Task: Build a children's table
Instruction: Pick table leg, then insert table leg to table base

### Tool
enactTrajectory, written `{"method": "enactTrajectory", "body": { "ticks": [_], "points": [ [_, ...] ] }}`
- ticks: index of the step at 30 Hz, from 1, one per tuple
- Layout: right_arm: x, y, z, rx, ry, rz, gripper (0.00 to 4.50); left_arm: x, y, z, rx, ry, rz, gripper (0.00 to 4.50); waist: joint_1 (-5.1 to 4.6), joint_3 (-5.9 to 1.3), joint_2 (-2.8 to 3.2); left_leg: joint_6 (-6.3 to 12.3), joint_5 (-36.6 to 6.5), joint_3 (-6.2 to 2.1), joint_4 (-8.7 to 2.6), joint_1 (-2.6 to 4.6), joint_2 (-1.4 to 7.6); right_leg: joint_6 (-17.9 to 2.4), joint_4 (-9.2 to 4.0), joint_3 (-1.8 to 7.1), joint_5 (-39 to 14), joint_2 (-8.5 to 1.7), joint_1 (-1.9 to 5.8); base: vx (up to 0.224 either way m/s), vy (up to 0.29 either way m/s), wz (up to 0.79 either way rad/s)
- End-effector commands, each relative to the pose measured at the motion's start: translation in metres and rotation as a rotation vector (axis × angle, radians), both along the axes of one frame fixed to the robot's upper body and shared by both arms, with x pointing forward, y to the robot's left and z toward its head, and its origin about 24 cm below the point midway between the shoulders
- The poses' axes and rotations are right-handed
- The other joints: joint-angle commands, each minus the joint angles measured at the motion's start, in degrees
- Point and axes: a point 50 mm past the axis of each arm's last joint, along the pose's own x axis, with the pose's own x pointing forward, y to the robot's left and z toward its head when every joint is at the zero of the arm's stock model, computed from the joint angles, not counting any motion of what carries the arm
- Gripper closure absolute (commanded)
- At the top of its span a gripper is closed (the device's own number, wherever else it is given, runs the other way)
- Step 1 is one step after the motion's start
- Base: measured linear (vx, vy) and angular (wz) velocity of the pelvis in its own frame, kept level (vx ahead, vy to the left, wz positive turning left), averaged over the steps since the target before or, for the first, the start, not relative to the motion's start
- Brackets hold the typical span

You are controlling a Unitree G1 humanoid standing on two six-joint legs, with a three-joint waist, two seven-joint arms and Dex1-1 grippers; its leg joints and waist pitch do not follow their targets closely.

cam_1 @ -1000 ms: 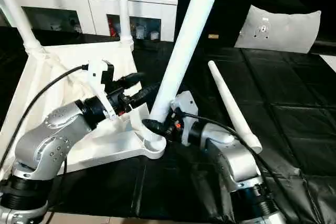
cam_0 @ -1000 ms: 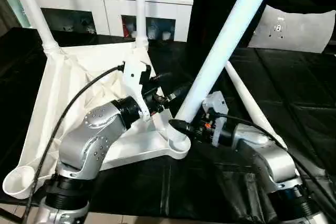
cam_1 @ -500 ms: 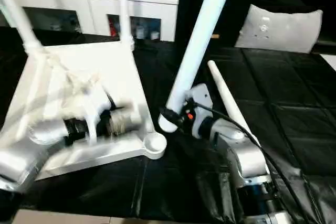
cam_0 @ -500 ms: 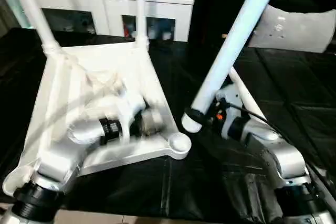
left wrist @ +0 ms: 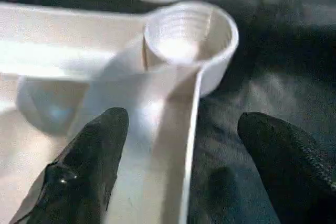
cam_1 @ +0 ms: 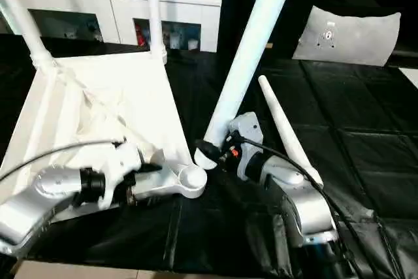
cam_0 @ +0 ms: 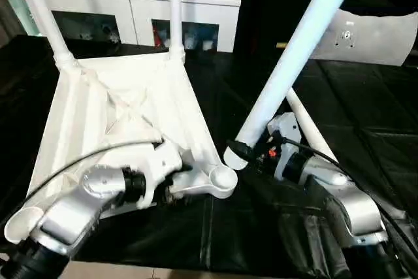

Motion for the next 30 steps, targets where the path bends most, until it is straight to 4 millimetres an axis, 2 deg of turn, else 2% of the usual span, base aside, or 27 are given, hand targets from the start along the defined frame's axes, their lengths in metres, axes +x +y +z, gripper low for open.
{"method": "enactTrajectory", "body": {
  "ticks": [1, 4, 5, 6, 8, 10, 11, 12, 13, 17, 18, 21, 23, 26, 27, 28, 30],
  "points": [
    [0.000, -0.001, 0.004, 0.010, -0.014, -0.015, 2.59, -0.001, 0.002, 0.000, 0.028, -0.019, 0.019, 1.15, -0.30, -3.13, 1.30, -0.98, -13.07, 0.03, -4.71, 0.16, 0.92, -6.28, -4.21, 2.64, -20.77, -3.78, 2.88, 0.000, 0.000, 0.00],
    [-0.002, -0.001, 0.003, 0.014, -0.012, -0.020, 2.59, -0.003, 0.002, 0.000, 0.029, -0.021, 0.029, 1.03, -0.37, -3.10, 1.24, -0.78, -13.00, 0.05, -4.68, 0.10, 0.87, -6.40, -4.25, 2.64, -21.02, -3.75, 2.86, 0.000, 0.000, 0.00],
    [-0.002, -0.001, 0.003, 0.014, -0.011, -0.021, 2.59, -0.004, 0.001, 0.000, 0.029, -0.021, 0.028, 1.25, -0.33, -3.12, 1.27, -0.68, -12.65, 0.06, -4.65, 0.06, 0.88, -6.36, -4.27, 2.65, -21.05, -3.77, 2.87, 0.000, 0.000, 0.00],
    [-0.002, -0.001, 0.003, 0.014, -0.010, -0.021, 2.59, -0.005, 0.001, 0.000, 0.029, -0.022, 0.027, 1.25, -0.34, -3.06, 1.31, -0.58, -12.51, 0.06, -4.67, 0.05, 0.87, -6.33, -4.28, 2.65, -21.06, -3.73, 2.81, 0.000, 0.000, 0.00],
    [-0.003, 0.000, 0.002, 0.012, -0.008, -0.019, 2.59, -0.005, 0.000, -0.001, 0.029, -0.025, 0.025, 1.66, -0.36, -2.99, 1.41, -0.58, -12.61, 0.03, -4.71, 0.03, 0.89, -6.35, -4.29, 2.63, -21.07, -3.72, 2.77, 0.000, 0.000, 0.00],
    [-0.004, 0.000, 0.002, 0.011, -0.007, -0.017, 2.59, -0.005, 0.000, -0.002, 0.031, -0.027, 0.025, 1.55, -0.38, -3.00, 1.42, -0.57, -13.04, 0.04, -4.69, 0.07, 0.84, -6.24, -4.36, 2.62, -21.47, -3.72, 2.78, 0.000, 0.000, 0.00],
    [-0.004, 0.001, 0.001, 0.009, -0.006, -0.014, 2.59, -0.003, 0.001, -0.003, 0.039, -0.030, 0.026, 1.79, -0.41, -2.93, 1.52, -0.54, -13.25, 0.03, -4.71, 0.09, 0.82, -6.10, -4.46, 2.61, -21.62, -3.66, 2.71, 0.000, 0.000, 0.00],
    [-0.005, 0.001, 0.001, 0.007, -0.005, -0.011, 2.59, -0.002, 0.002, -0.003, 0.045, -0.031, 0.026, 1.79, -0.42, -2.90, 1.56, -0.52, -13.32, 0.03, -4.71, 0.09, 0.79, -6.02, -4.48, 2.61, -21.61, -3.66, 2.72, 0.000, 0.000, 0.00],
    [-0.005, 0.001, 0.001, 0.007, -0.005, -0.010, 2.59, -0.002, 0.002, -0.003, 0.046, -0.031, 0.026, 2.09, -0.41, -2.88, 1.58, -0.45, -13.29, 0.01, -4.73, 0.07, 0.76, -5.93, -4.51, 2.59, -21.69, -3.64, 2.74, 0.000, 0.000, 0.00],
    [-0.005, 0.001, 0.000, 0.003, -0.003, -0.007, 2.59, 0.001, 0.002, -0.003, 0.051, -0.033, 0.026, 2.12, -0.42, -2.86, 1.76, -0.44, -13.44, -0.07, -4.75, 0.08, 0.78, -5.88, -4.48, 2.58, -22.10, -3.70, 2.72, 0.000, 0.000, 0.00],
    [-0.006, 0.000, -0.001, -0.004, -0.002, -0.005, 2.59, 0.003, 0.003, -0.003, 0.059, -0.037, 0.024, 2.50, -0.51, -2.81, 1.80, -0.35, -13.63, -0.02, -4.71, 0.02, 0.73, -5.86, -4.63, 2.58, -22.23, -3.67, 2.73, 0.000, 0.000, 0.00],
    [-0.007, -0.001, -0.001, -0.008, -0.001, -0.005, 2.59, 0.004, 0.004, -0.004, 0.064, -0.037, 0.023, 2.50, -0.45, -2.91, 1.94, -0.25, -13.37, -0.07, -4.71, 0.05, 0.71, -5.47, -4.63, 2.55, -22.60, -3.67, 2.79, 0.000, 0.000, 0.00],
    [-0.008, -0.001, -0.002, -0.012, 0.005, -0.008, 2.59, 0.005, 0.006, -0.006, 0.076, -0.032, 0.022, 2.92, -0.53, -2.95, 2.13, -0.28, -13.40, -0.07, -4.66, 0.00, 0.63, -5.54, -4.64, 2.51, -23.00, -3.70, 2.82, 0.000, 0.000, 0.00],
    [-0.008, -0.001, -0.002, -0.014, 0.009, -0.009, 2.59, 0.005, 0.007, -0.006, 0.082, -0.030, 0.020, 2.98, -0.70, -2.87, 2.07, -0.11, -14.29, -0.10, -4.67, 0.06, 0.59, -5.03, -4.92, 2.43, -25.35, -3.72, 2.73, 0.000, 0.000, 0.00],
    [-0.008, -0.001, -0.003, -0.016, 0.008, -0.007, 2.59, 0.005, 0.008, -0.007, 0.086, -0.026, 0.019, 3.20, -0.74, -2.94, 2.28, -0.09, -14.57, -0.14, -4.65, 0.11, 0.57, -4.90, -4.97, 2.38, -25.99, -3.73, 2.70, 0.000, 0.000, 0.00],
    [-0.008, -0.001, -0.003, -0.018, 0.007, -0.005, 2.59, 0.005, 0.008, -0.007, 0.089, -0.023, 0.019, 3.37, -0.81, -2.91, 2.21, -0.06, -14.62, -0.14, -4.66, 0.06, 0.56, -4.79, -5.08, 2.36, -26.23, -3.75, 2.71, 0.000, 0.000, 0.00],
    [-0.009, 0.000, -0.004, -0.021, 0.003, 0.001, 2.59, 0.004, 0.011, -0.008, 0.098, -0.012, 0.014, 3.44, -0.98, -2.90, 2.29, -0.04, -15.10, -0.25, -4.69, 0.08, 0.54, -4.54, -5.15, 2.30, -27.08, -3.76, 2.68, 0.000, 0.000, 0.00]
  ]
}}
